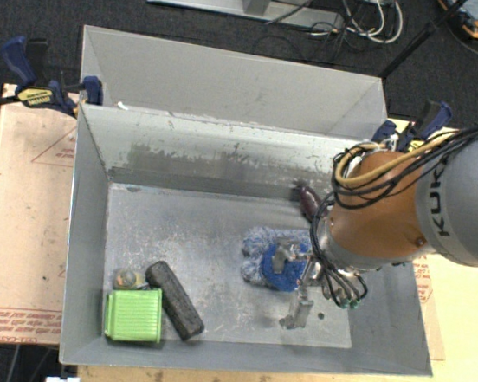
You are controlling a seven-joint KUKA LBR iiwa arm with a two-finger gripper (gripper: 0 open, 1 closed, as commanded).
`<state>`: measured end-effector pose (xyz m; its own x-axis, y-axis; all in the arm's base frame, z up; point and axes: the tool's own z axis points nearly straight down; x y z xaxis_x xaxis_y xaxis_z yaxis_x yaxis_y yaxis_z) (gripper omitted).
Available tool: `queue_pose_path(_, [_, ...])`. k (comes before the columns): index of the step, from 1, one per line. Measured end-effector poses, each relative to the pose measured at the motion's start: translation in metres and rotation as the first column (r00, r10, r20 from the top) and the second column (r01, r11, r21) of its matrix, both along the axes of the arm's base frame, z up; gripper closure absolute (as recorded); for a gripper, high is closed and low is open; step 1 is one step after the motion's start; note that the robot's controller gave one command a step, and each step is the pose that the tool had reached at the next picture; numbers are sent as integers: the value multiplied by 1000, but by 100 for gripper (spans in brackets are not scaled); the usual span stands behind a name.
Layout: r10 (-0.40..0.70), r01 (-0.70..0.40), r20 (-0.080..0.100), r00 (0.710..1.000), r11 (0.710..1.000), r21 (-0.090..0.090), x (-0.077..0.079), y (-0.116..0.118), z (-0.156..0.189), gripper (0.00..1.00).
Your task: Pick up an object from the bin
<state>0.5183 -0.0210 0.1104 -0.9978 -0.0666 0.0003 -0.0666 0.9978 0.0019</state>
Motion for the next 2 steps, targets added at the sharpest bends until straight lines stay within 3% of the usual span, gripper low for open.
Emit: queue_pose_path(2, [-1, 1, 1, 1000, 1000, 0, 1, 0, 0, 0])
